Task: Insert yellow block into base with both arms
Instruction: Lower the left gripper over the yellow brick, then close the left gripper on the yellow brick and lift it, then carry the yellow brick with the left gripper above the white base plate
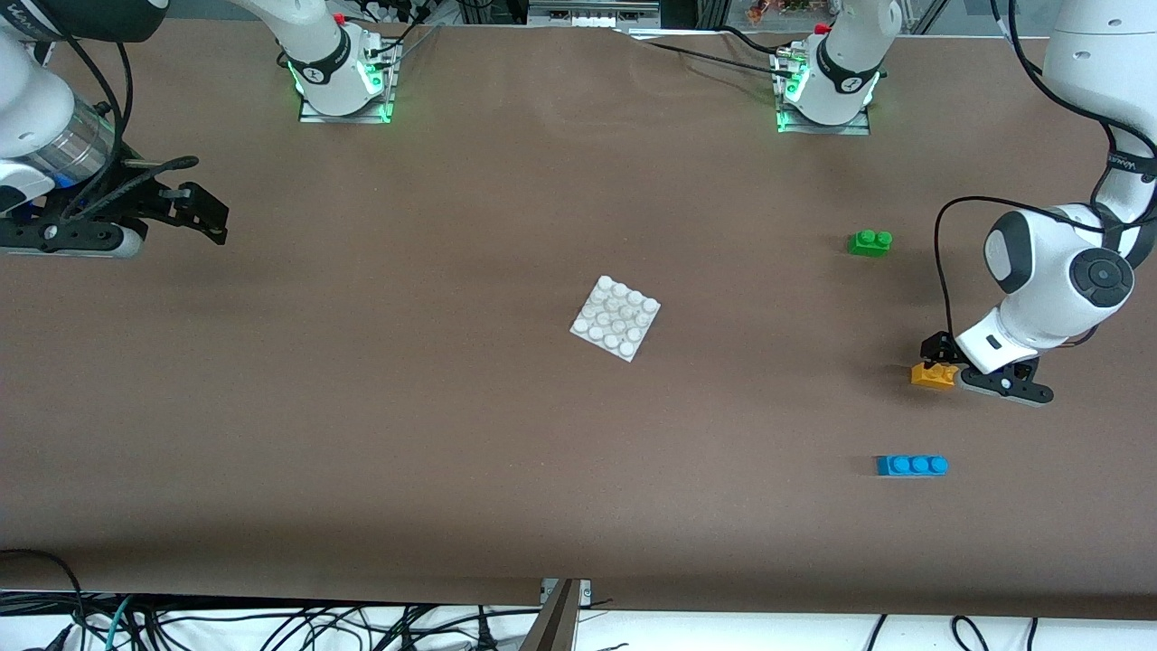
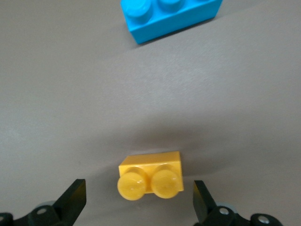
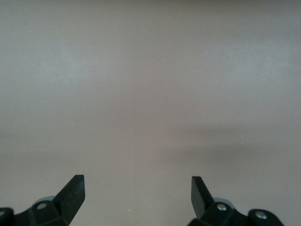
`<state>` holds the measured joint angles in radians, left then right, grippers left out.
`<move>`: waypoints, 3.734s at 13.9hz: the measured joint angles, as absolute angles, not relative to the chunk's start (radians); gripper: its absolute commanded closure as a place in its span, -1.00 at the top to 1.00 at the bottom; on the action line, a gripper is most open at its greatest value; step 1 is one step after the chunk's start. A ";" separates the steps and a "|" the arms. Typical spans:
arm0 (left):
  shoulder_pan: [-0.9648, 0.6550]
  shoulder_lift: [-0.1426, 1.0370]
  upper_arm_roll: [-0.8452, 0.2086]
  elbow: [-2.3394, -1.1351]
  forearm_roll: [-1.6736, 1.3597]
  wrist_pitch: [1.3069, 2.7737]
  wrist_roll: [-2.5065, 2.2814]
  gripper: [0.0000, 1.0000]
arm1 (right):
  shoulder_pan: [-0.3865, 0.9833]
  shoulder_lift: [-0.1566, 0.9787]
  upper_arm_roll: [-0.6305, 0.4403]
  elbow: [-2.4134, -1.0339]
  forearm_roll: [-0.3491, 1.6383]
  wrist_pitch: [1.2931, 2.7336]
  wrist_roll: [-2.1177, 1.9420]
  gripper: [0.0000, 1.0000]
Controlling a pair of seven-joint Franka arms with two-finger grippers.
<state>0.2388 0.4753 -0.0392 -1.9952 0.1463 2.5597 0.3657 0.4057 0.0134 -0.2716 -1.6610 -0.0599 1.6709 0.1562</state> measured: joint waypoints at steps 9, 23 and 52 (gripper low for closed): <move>0.242 0.522 -0.043 -1.994 0.130 2.603 0.368 1.00 | 0.406 0.015 -0.272 -1.659 -0.059 1.671 0.159 1.00; 0.251 0.568 -0.046 -1.985 0.123 2.672 0.370 -0.82 | 0.406 0.015 -0.272 -1.659 -0.059 1.671 0.159 1.00; -0.089 0.520 -0.544 -1.605 0.125 2.002 -0.317 -0.75 | 0.404 0.019 -0.290 -1.659 -0.059 1.675 0.159 1.00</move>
